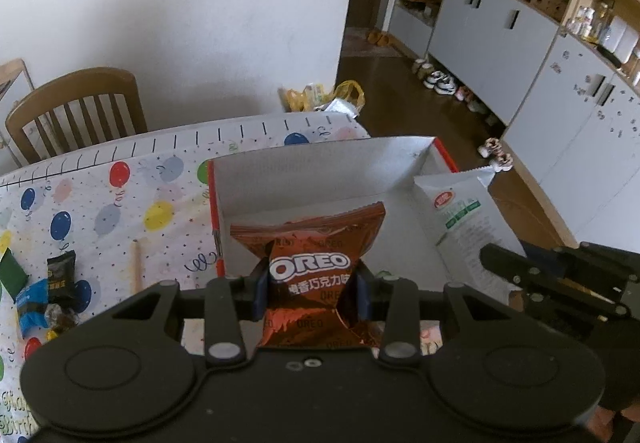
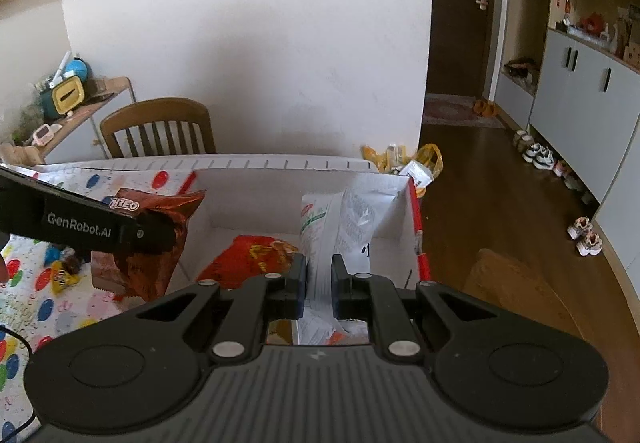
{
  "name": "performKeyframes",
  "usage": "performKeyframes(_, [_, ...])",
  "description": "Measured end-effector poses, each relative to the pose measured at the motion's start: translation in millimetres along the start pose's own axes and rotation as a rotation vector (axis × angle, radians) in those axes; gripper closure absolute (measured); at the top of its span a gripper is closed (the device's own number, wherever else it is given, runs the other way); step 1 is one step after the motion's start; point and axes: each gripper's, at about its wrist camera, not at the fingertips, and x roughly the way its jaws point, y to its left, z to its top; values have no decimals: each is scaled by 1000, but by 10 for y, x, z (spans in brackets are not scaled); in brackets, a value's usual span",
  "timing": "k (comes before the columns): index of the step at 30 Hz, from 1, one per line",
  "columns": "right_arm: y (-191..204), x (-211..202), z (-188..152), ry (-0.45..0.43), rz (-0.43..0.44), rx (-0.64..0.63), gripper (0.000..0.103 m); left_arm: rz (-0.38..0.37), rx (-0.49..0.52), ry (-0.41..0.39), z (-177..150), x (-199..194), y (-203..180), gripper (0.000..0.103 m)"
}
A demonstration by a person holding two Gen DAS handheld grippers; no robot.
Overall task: Organize snacks
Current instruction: 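Carry the Oreo packet and plastic pouch over the box and lower them, then open both tools to drop the Oreo packet and pouch into the box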
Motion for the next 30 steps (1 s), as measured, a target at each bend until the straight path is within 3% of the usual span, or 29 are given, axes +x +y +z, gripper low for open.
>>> performKeyframes(6, [-61, 296, 18, 17, 4, -20, 91, 23, 22, 44, 48, 304, -134, 65])
performKeyframes(13, [-149, 597, -86, 99, 35, 2, 91, 35, 62, 117, -4, 650, -301, 65])
performKeyframes(30, [-221, 667, -212, 144, 89, 9, 91, 108, 53, 242, -171, 1130, -290, 63])
